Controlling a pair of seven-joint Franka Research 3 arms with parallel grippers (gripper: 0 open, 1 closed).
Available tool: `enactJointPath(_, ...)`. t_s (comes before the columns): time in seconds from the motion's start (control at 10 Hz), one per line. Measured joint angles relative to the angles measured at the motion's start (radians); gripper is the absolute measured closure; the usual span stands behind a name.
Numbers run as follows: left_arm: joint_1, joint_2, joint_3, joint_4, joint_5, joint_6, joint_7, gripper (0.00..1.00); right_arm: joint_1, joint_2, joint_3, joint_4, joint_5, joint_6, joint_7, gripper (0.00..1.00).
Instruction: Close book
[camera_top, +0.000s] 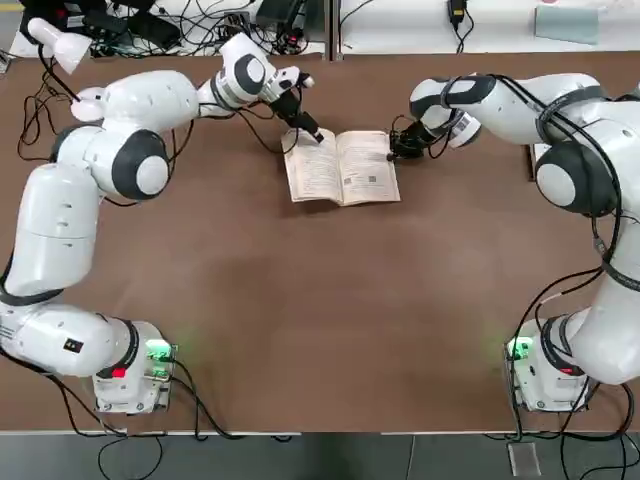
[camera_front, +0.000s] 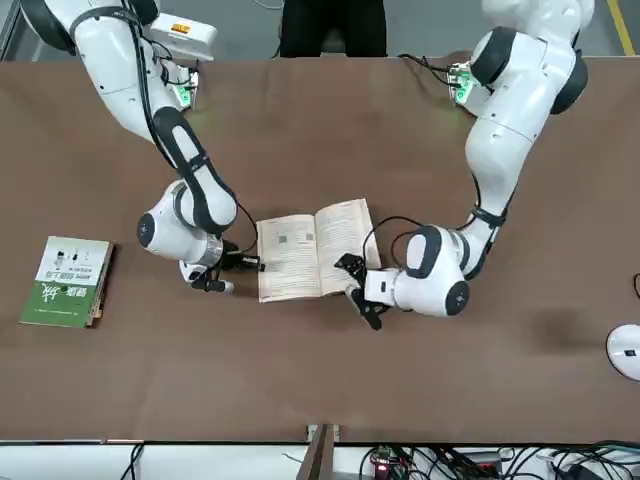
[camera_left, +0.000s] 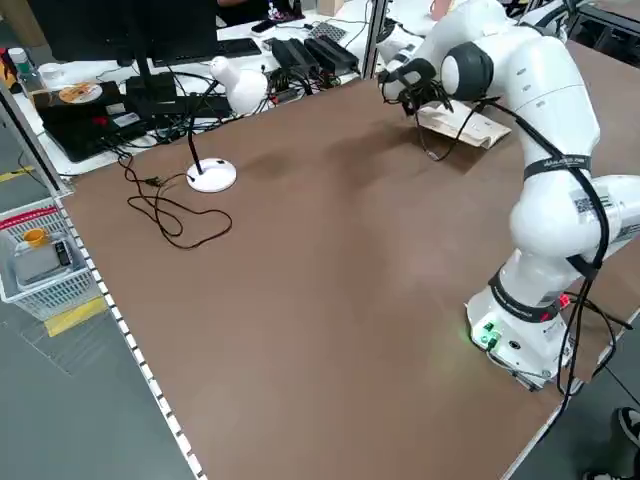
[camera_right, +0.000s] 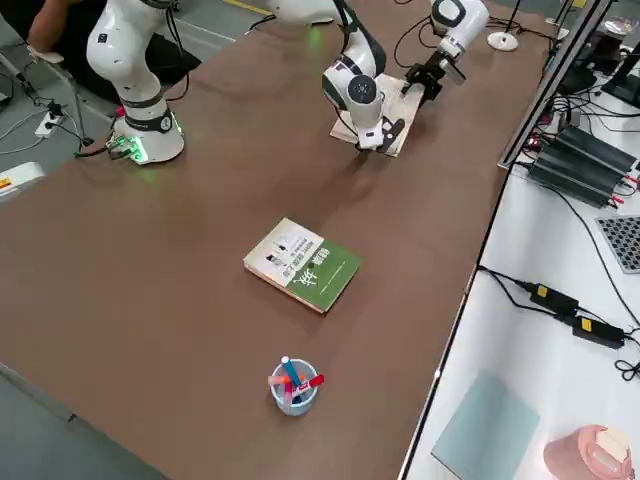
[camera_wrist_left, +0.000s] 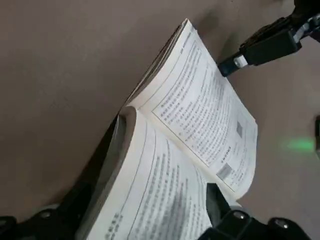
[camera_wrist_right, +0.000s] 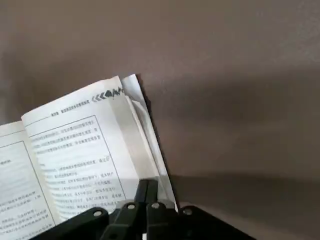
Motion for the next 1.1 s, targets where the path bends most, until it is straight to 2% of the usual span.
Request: enactJointPath(1.1,0.002,-0.021,-0.006,0.001,-0.032,-0.061,-0.111,0.0,-0.003,0.0,0.0,0.0,0.0,-0.008,0.0,0.99)
